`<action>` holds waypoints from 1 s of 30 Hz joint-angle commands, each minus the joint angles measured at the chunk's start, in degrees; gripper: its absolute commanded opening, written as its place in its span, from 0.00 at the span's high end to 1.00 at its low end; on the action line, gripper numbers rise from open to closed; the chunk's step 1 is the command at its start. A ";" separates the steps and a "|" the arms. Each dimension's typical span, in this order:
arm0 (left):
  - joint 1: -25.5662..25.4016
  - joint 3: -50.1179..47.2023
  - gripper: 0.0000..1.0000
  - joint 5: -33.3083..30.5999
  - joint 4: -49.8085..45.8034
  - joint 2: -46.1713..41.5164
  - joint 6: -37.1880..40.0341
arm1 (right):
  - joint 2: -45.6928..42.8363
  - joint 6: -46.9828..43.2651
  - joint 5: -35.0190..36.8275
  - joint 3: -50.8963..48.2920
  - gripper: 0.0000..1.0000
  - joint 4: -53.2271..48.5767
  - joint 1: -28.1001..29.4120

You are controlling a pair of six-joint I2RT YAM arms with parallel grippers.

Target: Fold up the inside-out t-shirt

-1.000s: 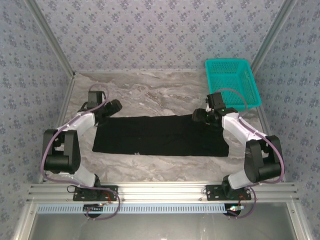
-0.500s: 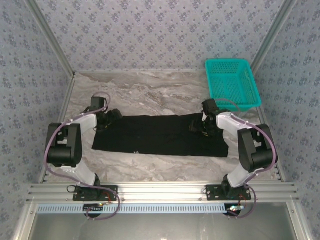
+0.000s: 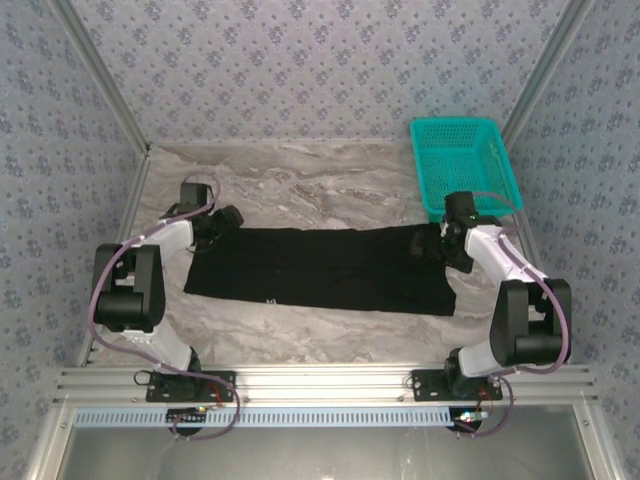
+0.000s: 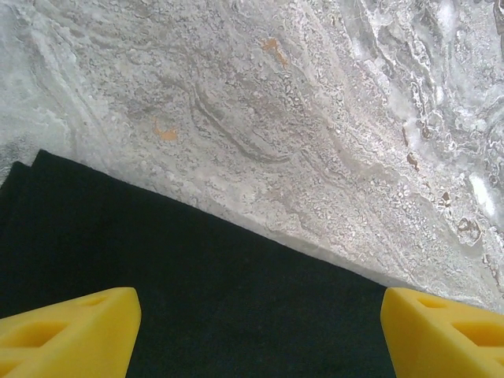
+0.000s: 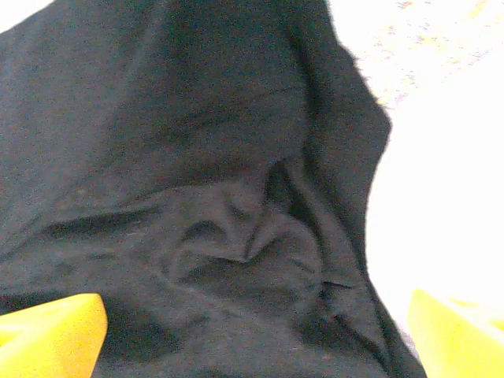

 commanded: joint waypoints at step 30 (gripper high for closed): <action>0.68 -3.55 0.20 0.45 0.83 -2.70 0.32 | 14.73 -4.21 -8.34 2.90 0.28 2.58 3.13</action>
